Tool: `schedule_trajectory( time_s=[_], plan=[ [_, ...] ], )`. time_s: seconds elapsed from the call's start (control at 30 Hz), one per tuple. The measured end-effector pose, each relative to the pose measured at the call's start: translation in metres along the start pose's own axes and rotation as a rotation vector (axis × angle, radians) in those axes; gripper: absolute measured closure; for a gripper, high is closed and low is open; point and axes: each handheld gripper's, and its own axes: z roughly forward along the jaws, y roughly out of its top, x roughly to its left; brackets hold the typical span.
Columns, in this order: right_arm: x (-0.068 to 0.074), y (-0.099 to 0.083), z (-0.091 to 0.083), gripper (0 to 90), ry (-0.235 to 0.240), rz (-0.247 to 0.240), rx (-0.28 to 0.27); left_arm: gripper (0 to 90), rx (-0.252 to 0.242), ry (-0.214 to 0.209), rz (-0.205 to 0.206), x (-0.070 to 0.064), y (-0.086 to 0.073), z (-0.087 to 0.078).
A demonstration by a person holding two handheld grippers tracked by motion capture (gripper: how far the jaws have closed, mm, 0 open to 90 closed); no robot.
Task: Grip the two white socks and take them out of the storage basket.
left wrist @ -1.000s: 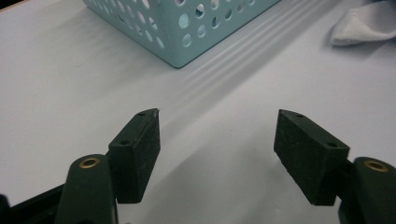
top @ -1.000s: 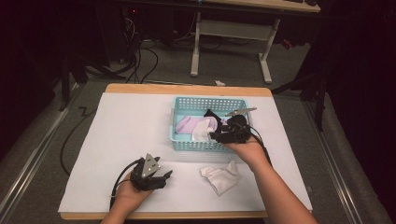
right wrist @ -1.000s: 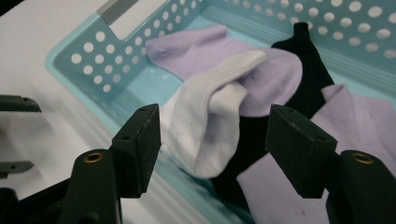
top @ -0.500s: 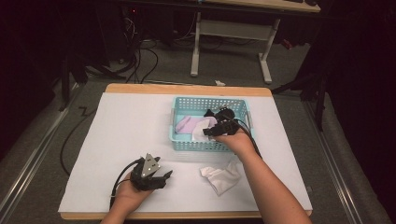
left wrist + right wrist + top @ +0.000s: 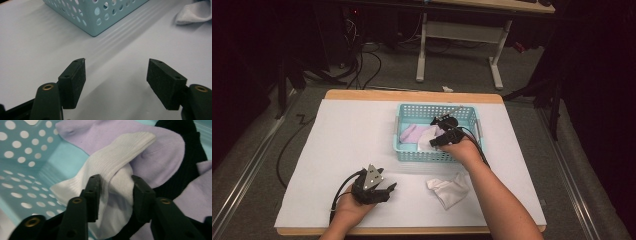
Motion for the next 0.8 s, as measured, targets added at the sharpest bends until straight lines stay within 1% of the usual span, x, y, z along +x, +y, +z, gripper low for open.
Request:
schedule_trajectory(
  time_s=[0.07,0.1,0.17,0.27,0.4,0.53,0.7,0.73,0.8],
  plan=[
    [0.000,0.000,-0.001,72.8,0.008,-0.005,0.001,32.2,-0.001,0.000,0.000,0.000,0.000,0.000],
    [0.000,0.000,-0.001,72.8,0.008,-0.005,0.001,32.2,-0.001,0.000,0.000,0.000,0.000,0.000],
    [-0.001,0.000,-0.001,77.6,0.015,-0.010,0.003,32.2,-0.003,0.000,-0.002,0.000,0.000,0.000],
    [-0.001,-0.001,-0.002,82.2,0.027,-0.008,0.010,32.2,0.000,0.000,0.000,0.000,0.000,0.000],
    [-0.001,-0.001,-0.003,83.4,0.034,-0.017,0.003,32.2,-0.002,0.000,-0.004,0.000,0.000,0.000],
    [-0.002,-0.002,-0.009,83.7,0.043,-0.019,-0.013,32.2,0.000,0.000,-0.002,0.000,0.000,0.000],
    [-0.005,-0.003,-0.022,83.8,0.057,-0.012,-0.042,32.3,0.001,0.001,-0.001,0.000,0.000,0.000],
    [-0.005,-0.003,-0.022,83.8,0.057,-0.012,-0.042,32.3,0.001,0.001,-0.001,0.000,0.000,0.000],
    [-0.008,-0.004,-0.029,83.9,0.057,-0.010,-0.054,32.3,0.006,-0.001,0.001,0.000,0.000,0.000]
  ],
)
